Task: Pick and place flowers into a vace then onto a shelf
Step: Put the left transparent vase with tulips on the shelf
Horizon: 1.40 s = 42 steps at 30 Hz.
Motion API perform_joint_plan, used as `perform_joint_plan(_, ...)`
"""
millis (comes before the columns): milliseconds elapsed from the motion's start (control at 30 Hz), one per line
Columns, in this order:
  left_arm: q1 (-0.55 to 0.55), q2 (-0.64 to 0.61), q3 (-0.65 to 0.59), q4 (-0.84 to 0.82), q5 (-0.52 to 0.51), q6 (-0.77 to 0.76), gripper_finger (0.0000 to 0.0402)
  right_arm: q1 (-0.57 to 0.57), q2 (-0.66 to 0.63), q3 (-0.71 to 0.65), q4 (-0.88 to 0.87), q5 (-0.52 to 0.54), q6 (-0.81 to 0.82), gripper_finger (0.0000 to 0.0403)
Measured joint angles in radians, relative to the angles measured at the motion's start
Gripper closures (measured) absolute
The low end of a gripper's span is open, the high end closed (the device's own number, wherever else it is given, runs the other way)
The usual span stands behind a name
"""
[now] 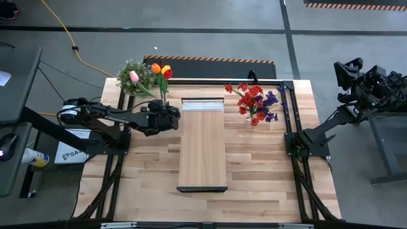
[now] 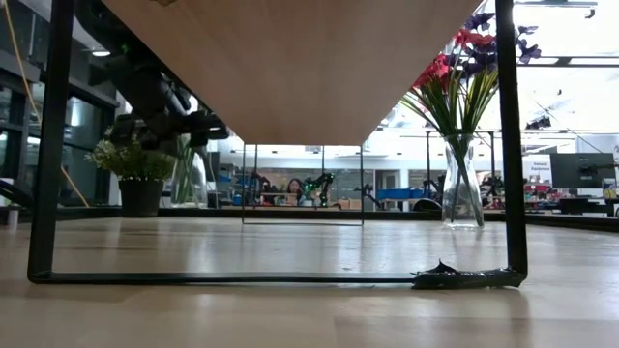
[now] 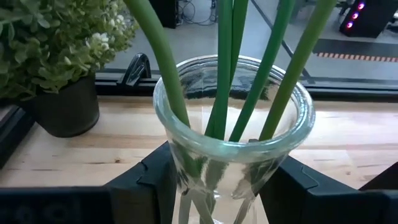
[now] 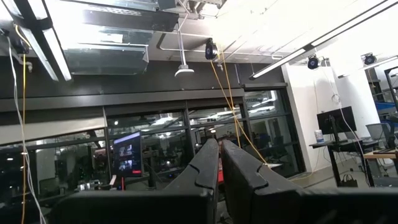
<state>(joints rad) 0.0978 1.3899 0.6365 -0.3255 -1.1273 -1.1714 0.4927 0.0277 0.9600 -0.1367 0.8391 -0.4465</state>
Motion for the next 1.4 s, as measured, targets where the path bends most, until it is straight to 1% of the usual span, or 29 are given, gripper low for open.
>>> perform_joint_plan(267,0.0,-0.057,0.0,-0.023,0.004,0.023,0.0193,0.0,0.0,0.0,0.0,0.0,0.0,0.0391)
perform_joint_plan(400,0.0,-0.095,0.0,-0.045,0.021,0.024,0.0193,0.0,0.0,0.0,0.0,0.0,0.0,0.0391)
perform_joint_plan(600,0.0,-0.159,0.007,-0.045,0.047,0.091,0.0193,0.0,0.0,0.0,0.0,0.0,0.0,0.0391)
perform_joint_plan(967,0.0,-0.236,0.087,-0.046,0.063,0.26,0.0193,0.0,0.0,0.0,0.0,-0.001,0.0,0.0391)
perform_joint_plan(1100,0.0,-0.244,0.127,-0.061,0.063,0.313,0.0193,0.0,0.0,0.0,0.0,-0.004,0.0,0.0391)
perform_joint_plan(1400,0.0,-0.244,0.231,-0.169,0.063,0.338,0.0193,0.0,0.0,0.0,0.0,-0.008,0.0,0.0391)
